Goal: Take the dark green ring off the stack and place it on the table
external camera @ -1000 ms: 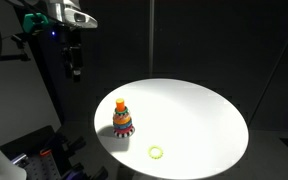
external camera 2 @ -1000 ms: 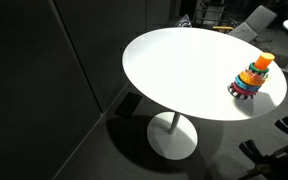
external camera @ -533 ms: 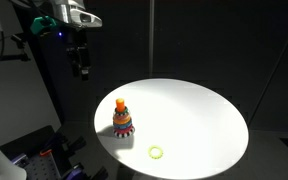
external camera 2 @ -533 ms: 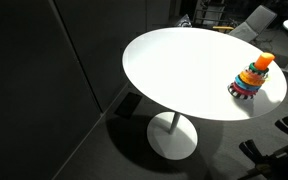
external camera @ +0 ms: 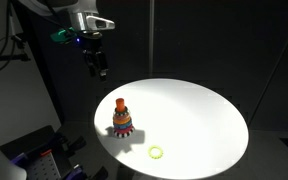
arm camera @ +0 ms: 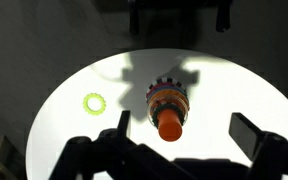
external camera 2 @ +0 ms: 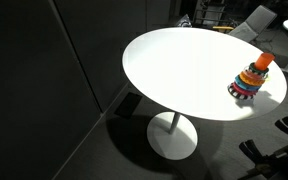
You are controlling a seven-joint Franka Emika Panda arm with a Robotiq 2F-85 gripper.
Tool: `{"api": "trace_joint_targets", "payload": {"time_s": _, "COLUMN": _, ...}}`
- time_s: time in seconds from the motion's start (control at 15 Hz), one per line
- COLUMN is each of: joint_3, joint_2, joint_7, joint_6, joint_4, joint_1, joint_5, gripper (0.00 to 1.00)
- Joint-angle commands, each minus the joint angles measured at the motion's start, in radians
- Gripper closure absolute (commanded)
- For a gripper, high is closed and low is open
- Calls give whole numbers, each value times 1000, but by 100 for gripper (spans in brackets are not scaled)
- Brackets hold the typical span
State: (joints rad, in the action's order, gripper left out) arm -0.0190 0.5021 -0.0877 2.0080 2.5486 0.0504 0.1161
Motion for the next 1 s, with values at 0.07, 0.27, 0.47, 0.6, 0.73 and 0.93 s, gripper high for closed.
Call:
{"api": "trace_joint_targets", "payload": {"time_s": 0.07, "joint_3": 26, "joint_2": -80, "joint_7": 3, "joint_6": 135, "joint_4": -11, "joint_1": 0, "joint_5": -22, "gripper": 0}}
{"api": "trace_joint_targets", "payload": {"time_s": 0.27, "joint_3": 35, "joint_2": -106, "joint_7": 11, "joint_6": 192, "joint_4": -8, "joint_1": 1, "joint_5": -27, "gripper": 0}}
{"api": "trace_joint_targets", "payload": {"time_s": 0.47, "joint_3": 28, "joint_2": -106, "joint_7": 2, "joint_6": 185, "joint_4": 0, "joint_1": 3, "joint_5": -11, "gripper": 0}}
{"api": "trace_joint_targets", "payload": {"time_s": 0.6, "joint_3": 29, "joint_2": -110, "joint_7": 3, "joint_6": 187, "joint_4": -1, "joint_1": 3, "joint_5": -14, "gripper": 0}}
{"api": "trace_joint_targets", "payload": {"time_s": 0.73, "joint_3": 29, "joint_2": -110, "joint_7": 3, "joint_6": 187, "joint_4": -1, "joint_1": 3, "joint_5": -14, "gripper": 0}}
{"api": "trace_joint_targets", "payload": {"time_s": 0.93, "joint_3": 31, "joint_2": -107, "joint_7": 6, "joint_6": 206, "joint_4": 20, "joint_1": 4, "joint_5": -12, "gripper": 0}}
